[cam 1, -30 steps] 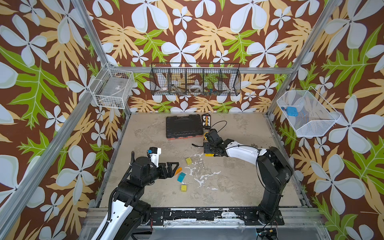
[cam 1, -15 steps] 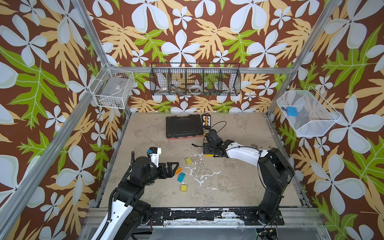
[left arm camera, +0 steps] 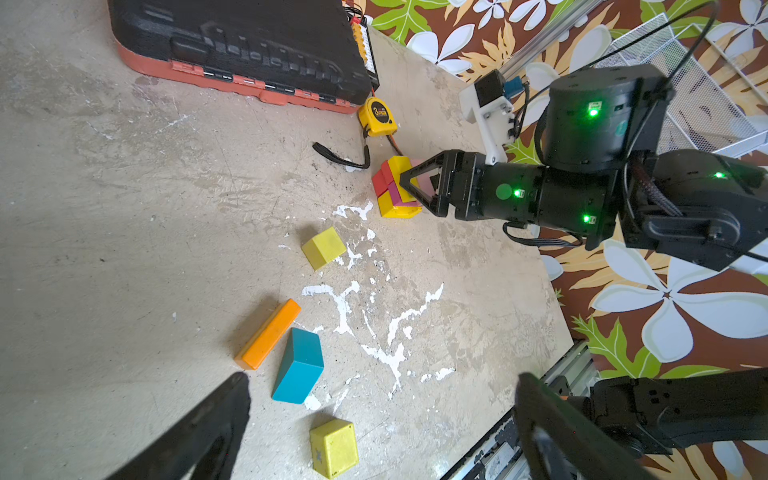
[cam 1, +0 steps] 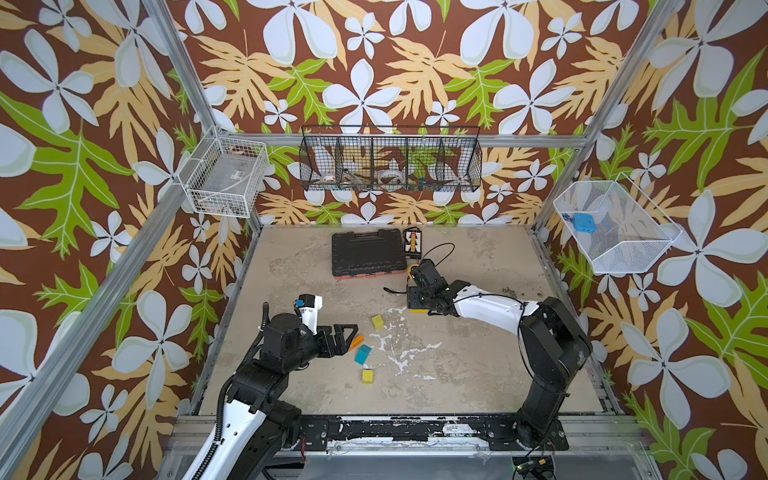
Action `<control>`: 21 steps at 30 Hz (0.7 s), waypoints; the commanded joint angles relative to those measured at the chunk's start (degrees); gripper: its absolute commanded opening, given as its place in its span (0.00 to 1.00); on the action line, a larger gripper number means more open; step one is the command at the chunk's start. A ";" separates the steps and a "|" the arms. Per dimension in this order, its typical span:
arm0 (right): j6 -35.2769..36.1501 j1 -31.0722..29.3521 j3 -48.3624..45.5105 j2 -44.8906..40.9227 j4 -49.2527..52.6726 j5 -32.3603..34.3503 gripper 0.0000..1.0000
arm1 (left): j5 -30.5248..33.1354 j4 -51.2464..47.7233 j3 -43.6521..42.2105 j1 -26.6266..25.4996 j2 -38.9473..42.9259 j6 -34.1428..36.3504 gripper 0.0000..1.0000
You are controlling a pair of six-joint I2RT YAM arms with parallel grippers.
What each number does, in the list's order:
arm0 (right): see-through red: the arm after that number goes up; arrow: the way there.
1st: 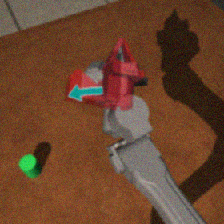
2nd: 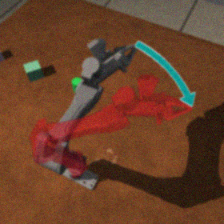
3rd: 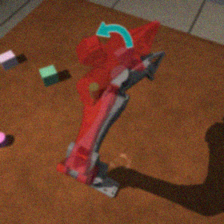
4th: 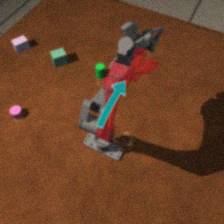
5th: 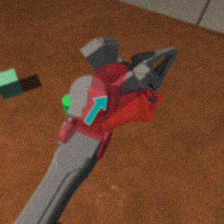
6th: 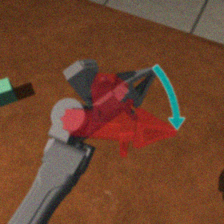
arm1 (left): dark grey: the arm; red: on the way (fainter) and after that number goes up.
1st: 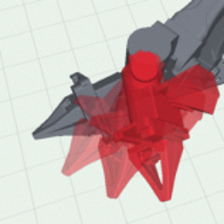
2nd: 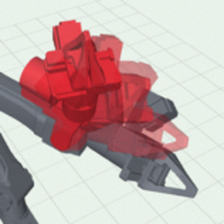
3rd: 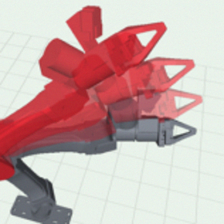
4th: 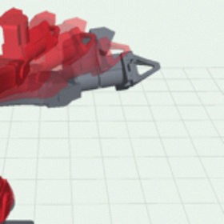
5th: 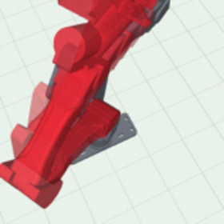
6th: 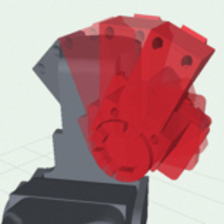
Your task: Build the wood block tower
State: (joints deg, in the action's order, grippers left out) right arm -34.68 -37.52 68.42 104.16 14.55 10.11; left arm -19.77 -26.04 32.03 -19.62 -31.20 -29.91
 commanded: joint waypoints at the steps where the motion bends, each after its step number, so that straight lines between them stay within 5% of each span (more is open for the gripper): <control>1: -0.39 -0.01 0.56 0.32 -0.01 0.70 0.69 | -0.45 1.61 -0.13 0.02 0.09 0.31 1.00; 21: -1.33 0.11 2.76 2.53 0.90 2.29 0.66 | -0.53 1.61 -0.13 0.01 0.17 0.32 1.00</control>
State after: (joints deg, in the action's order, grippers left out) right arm -35.59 -37.52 70.61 106.28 14.96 11.00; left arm -19.79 -25.98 31.97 -19.62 -31.11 -29.93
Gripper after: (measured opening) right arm 0.659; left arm 0.996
